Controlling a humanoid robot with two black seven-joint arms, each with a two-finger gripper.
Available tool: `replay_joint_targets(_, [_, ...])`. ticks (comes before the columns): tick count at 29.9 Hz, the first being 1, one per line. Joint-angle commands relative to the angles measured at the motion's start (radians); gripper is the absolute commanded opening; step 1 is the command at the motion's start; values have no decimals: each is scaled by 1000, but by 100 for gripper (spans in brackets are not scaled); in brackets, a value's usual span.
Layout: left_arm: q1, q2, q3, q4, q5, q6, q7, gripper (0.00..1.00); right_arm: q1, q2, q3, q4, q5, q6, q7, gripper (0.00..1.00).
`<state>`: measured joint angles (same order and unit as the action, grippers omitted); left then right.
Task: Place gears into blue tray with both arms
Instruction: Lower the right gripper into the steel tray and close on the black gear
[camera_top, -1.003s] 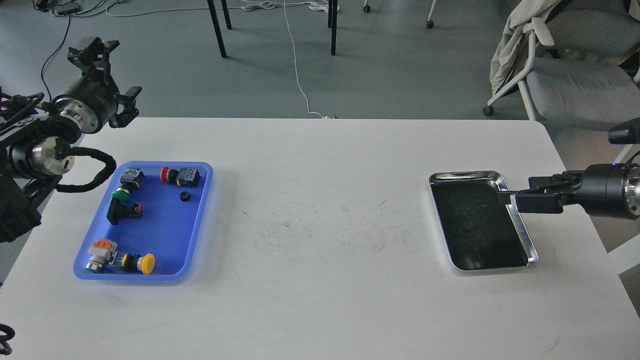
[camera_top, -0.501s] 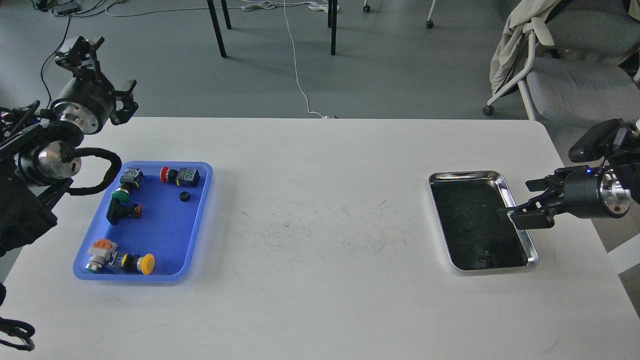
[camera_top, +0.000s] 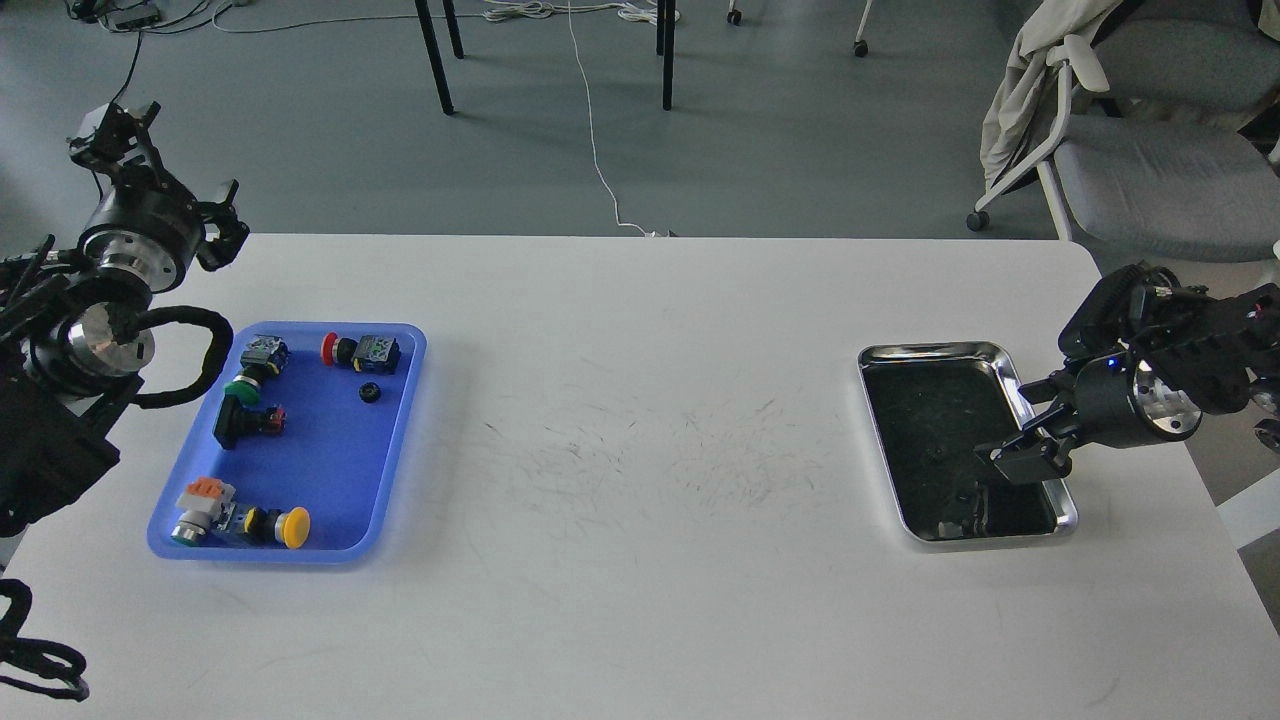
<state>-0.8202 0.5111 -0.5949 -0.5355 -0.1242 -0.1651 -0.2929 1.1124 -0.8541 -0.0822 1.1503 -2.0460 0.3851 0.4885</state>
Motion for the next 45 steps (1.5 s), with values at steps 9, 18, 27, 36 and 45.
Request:
replay_joint_targets(9, [4, 26, -3, 12, 0, -11, -2, 99, 0, 148, -28, -127, 1, -5, 0, 86])
replay_joint_targets(18, [18, 27, -2, 15, 8, -10, -22, 99, -22, 198, -40, -155, 3, -3, 0, 82])
replay_joint_targets(27, [18, 27, -2, 15, 6, -10, -23, 99, -25, 247, -74, -196, 4, -6, 0, 74])
replay_joint_targets(36, [29, 47, -2, 15, 8, -10, -25, 99, -39, 293, -77, -222, 4, -9, 0, 61])
replay_joint_targets(45, [30, 47, 0, 15, 9, -8, -25, 99, -40, 293, -80, -216, 4, -9, 0, 53])
